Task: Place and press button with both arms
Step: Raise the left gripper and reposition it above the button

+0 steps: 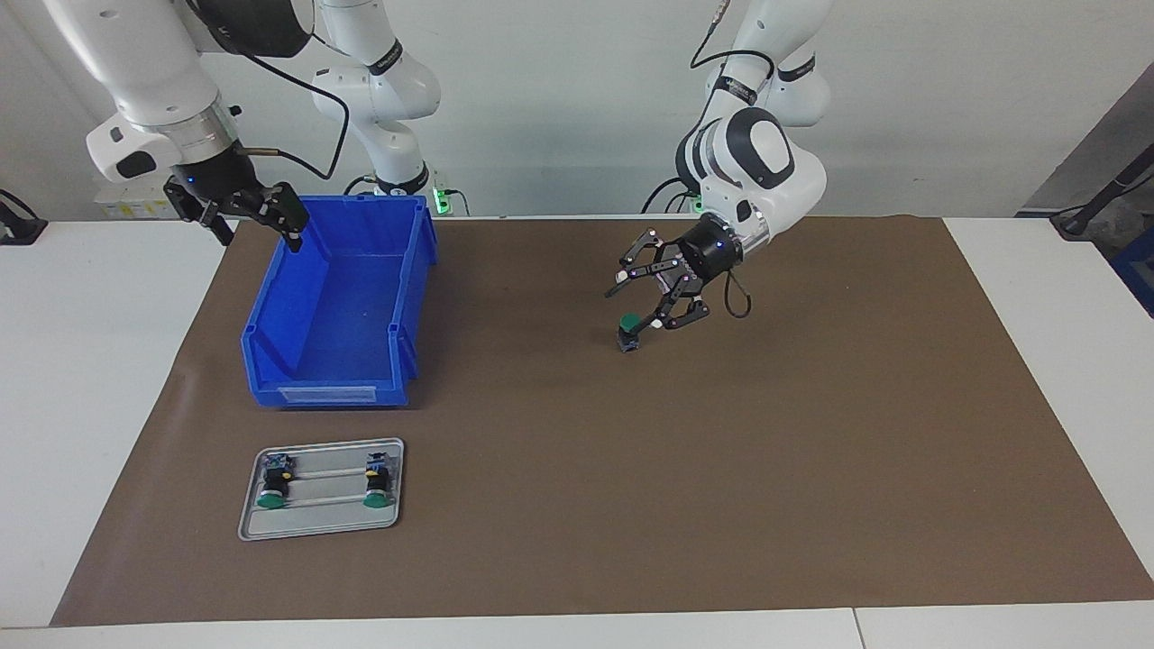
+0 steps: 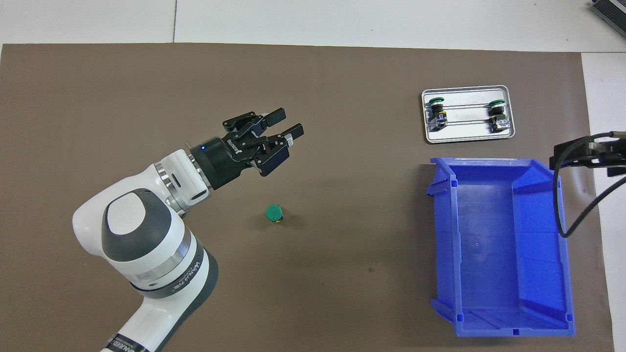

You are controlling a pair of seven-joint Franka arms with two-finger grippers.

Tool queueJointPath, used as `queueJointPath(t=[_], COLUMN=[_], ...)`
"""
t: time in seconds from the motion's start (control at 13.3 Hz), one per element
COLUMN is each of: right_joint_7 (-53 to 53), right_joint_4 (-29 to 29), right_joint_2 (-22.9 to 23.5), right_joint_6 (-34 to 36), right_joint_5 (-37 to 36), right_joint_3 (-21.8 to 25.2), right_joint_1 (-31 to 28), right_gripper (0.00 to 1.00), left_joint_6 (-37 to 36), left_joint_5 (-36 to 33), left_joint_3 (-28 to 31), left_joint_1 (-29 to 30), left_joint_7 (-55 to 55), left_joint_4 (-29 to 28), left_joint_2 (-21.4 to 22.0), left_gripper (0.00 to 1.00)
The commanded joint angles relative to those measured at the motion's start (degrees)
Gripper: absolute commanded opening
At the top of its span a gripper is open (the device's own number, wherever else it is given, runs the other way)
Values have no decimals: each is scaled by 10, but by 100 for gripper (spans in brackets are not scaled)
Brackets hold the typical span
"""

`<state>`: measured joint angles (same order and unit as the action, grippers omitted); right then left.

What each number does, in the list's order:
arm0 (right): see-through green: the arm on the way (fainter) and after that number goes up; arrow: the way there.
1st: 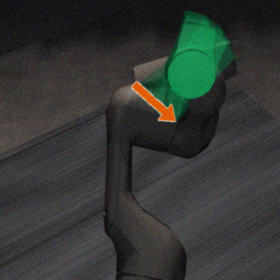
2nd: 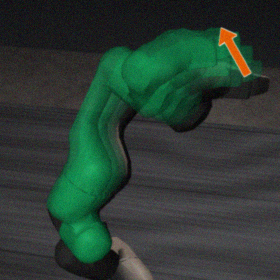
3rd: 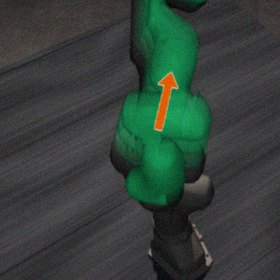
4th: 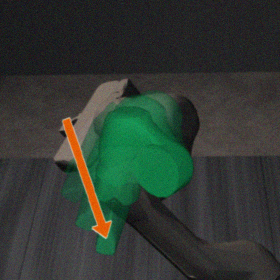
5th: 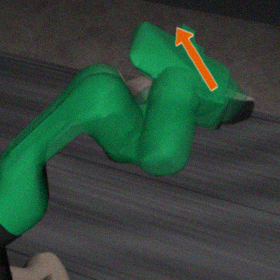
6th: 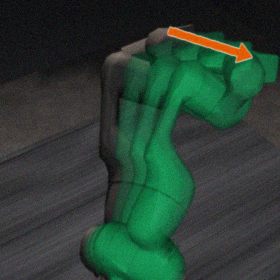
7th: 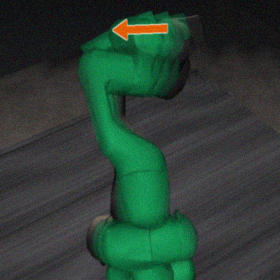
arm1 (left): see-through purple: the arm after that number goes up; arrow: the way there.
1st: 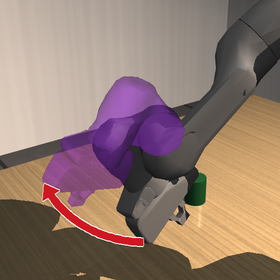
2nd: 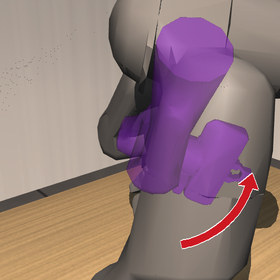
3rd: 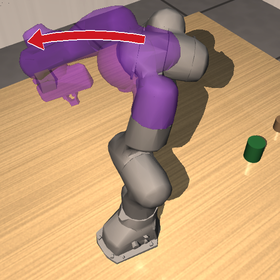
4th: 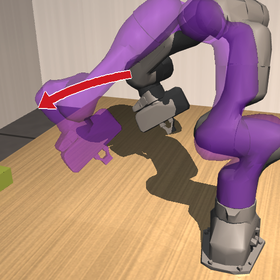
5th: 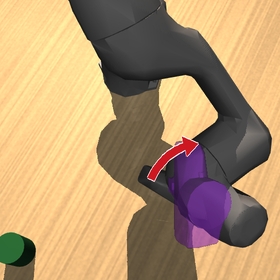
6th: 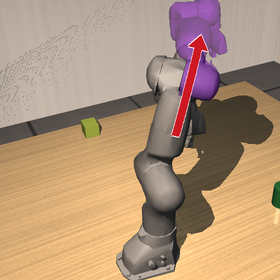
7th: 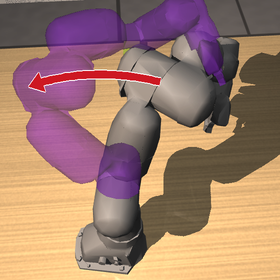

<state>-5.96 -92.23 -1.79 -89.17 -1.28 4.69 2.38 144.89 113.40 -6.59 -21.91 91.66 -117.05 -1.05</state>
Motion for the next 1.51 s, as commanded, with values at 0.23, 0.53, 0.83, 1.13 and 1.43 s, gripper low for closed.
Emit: queueJointPath(t=[0.23, 0.53, 0.83, 1.13, 1.43], right_joint_7=[20, 20, 20, 20, 20], right_joint_4=[-12, -11, -11, -11, -12], right_joint_2=[-10, -10, -10, -10, -10], right_joint_6=[0, 0, 0, 1, 1], right_joint_5=[1, 1, 1, 1, 1], right_joint_3=[-3, -3, -3, -3, -3], right_joint_1=[-9, -9, -9, -9, -9], right_gripper=[100, 100, 100, 100, 100], left_joint_6=[-19, -149, -231, -283, -291], left_joint_5=[-286, -592, -796, -984, -1028], left_joint_3=[5, 6, 6, 3, 4], left_joint_1=[12, 51, 51, -2, -42], left_joint_7=[-341, -578, -769, -1001, -1090], left_joint_4=[108, 161, 199, 184, 114], left_joint_2=[-28, -31, -43, -34, -14], left_gripper=[59, 59, 57, 57, 37])
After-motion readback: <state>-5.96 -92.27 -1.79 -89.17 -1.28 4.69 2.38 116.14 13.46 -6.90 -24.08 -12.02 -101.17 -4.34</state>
